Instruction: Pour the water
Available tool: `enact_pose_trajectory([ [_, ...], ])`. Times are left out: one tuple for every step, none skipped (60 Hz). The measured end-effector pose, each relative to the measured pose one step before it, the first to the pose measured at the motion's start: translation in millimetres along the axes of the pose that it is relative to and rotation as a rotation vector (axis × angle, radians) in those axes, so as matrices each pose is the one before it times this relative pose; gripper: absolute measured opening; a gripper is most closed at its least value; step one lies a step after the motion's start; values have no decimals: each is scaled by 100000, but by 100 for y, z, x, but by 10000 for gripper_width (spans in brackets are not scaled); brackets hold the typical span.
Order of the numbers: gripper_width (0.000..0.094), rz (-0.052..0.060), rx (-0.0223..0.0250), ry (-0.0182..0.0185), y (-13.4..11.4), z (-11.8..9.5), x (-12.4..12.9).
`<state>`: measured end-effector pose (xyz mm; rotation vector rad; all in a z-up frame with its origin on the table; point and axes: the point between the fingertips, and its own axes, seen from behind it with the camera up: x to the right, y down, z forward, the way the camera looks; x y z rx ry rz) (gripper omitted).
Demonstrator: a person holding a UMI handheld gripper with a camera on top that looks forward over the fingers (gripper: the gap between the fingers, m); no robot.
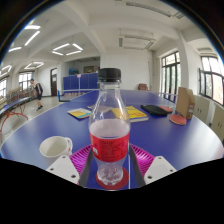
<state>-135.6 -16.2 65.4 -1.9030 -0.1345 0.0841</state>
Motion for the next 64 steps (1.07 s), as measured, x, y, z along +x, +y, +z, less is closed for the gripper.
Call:
enact_pose_trajectory([
  [765,44,-1180,219,-75,-2680,-751],
  [861,-94,-534,289,-157,-519,197],
  [853,-265,89,296,-315,-569,87],
  [821,-420,178,563,-300,-641,102],
  [811,-462,-68,1004,-256,-622,221],
  [820,-569,-209,1114,-222,-706,204],
  [829,-789,-688,994,-159,1513,905],
  [847,-610,-576,833,-128,-804,6],
  [858,-602,-452,465,201,221,443],
  [858,-355,-543,753,-128,-753,39],
  [853,-159,-644,453,-83,-2510,-928],
  [848,42,-516,421,-119,-997,-171],
  [846,259,-562,618,-102,-779,-38],
  [845,420,-617,803,-44,-983,-65],
  [847,410,-648,806,-9,-1095,-81],
  [848,127,-478,574,-59,390,632],
  [854,2,-405,412,-35,-1303,-254],
  [852,-185,-212,108,-389,-1198,63],
  [851,-290,408,272,442,-2038,-1015],
  [850,-385,371,107,-49,-1234,-300],
  [850,-474,247,317,-11,-1273,-316],
  [849,-505,56,634,-7,-1357,-297],
  [850,-467,-119,671,71,-1365,-295],
  [851,-487,-180,470,101,-1427,-367],
  [850,-518,-6,419,104,-1444,-353],
  [848,-570,-51,113,-405,-521,336],
  [850,-453,-26,205,-295,-1291,-254],
  [849,-373,82,367,441,-1384,-398],
  [850,-256,-179,377,221,-1244,-307],
  [852,-178,-282,352,187,-1262,-295],
  [851,-109,-364,320,231,-1277,-269],
  [852,20,-432,338,250,-1291,-256],
  [852,45,-484,253,-27,-1203,-163],
  [851,-62,-177,14,182,-1207,-295],
  [850,-216,121,-206,174,-1052,-298],
  [854,-189,101,-138,62,-1068,-367],
  [851,-32,101,64,91,-1057,-265],
  [853,189,29,296,76,-1004,-213],
  [850,258,-23,359,77,-961,-135],
  [850,304,-6,331,65,-916,-135],
  [852,384,-107,122,37,-992,8],
  [852,385,12,209,85,-867,-151],
  [846,260,110,-82,110,-819,-181],
  [847,159,195,-430,86,-759,-263],
  [848,187,218,-624,59,-684,-301],
  [848,317,160,-631,31,-588,-207],
  [851,308,15,-463,-86,-700,92],
  [853,251,8,-164,64,-516,-111],
  [851,27,143,182,18,-418,63],
  [852,-137,331,495,6,-442,104],
  [852,-328,403,739,-41,-427,145],
  [853,-383,303,755,-28,-458,133],
  [851,-326,130,649,32,-317,102],
  [850,-181,-44,403,47,-307,31],
  [849,111,-141,22,-4,-278,91],
  [848,253,-72,76,61,-262,-63],
  [851,214,-125,-12,45,-238,-103],
  [848,49,-130,-88,108,-189,-99],
  [850,-65,-33,-23,56,-160,-79],
  [853,-51,154,246,35,-130,-11],
  [849,-11,218,525,23,-112,49],
  [851,21,191,583,-3,-135,118],
  [851,44,72,376,2,-173,107],
  [850,37,-89,164,37,-104,60],
])
